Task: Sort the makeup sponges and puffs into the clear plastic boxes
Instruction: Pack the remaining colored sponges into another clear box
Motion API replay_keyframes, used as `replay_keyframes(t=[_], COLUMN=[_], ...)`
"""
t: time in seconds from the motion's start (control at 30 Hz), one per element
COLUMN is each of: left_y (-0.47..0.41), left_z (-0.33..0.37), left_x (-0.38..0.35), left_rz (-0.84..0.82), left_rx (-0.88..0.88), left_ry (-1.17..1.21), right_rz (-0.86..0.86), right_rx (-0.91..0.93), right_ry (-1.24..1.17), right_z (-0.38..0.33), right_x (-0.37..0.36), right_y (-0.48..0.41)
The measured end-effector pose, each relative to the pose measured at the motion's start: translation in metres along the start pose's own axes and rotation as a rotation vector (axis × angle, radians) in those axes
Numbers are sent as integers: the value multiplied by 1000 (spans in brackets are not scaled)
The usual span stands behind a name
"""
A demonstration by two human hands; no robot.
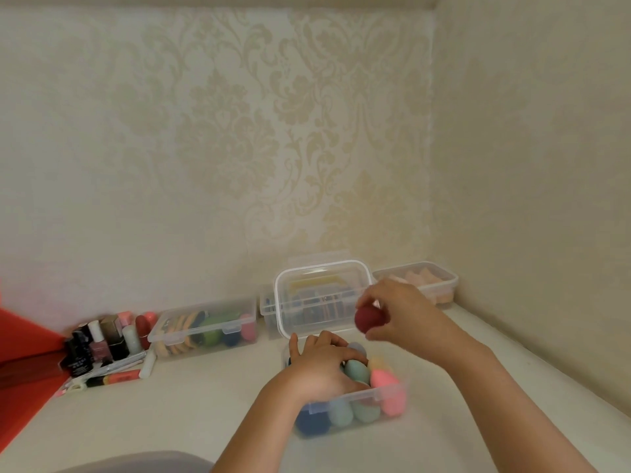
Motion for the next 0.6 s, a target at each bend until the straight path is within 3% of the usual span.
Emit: replay_keyframes(t=[0.1,0.33,0.47,0.6], left_y=[1,1,0,0], left_z=[-1,0,0,0], left_x=[0,-2,-1,-1], left_rz=[2,-31,-18,-10], left_rx=[-2,-30,-34,-40], left_ry=[8,-35,-20,-13], right_rz=[-167,-201,-267,-266], right_rx=[0,-41,-24,-119], right_ry=[139,72,195,242], right_z=[-10,10,-3,2], right_x=[-28,-21,-38,-45], right_y=[-3,-1,-6,-11])
Point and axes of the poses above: each hand's wrist, its own y-axis away from the middle knuckle, its own x-axis out of the back of the hand, z = x × y, the point moved 10 cm from there along -y, towards the middle knuckle, and after that the axes turned 14 degrees about -z, right-handed, at the moved point
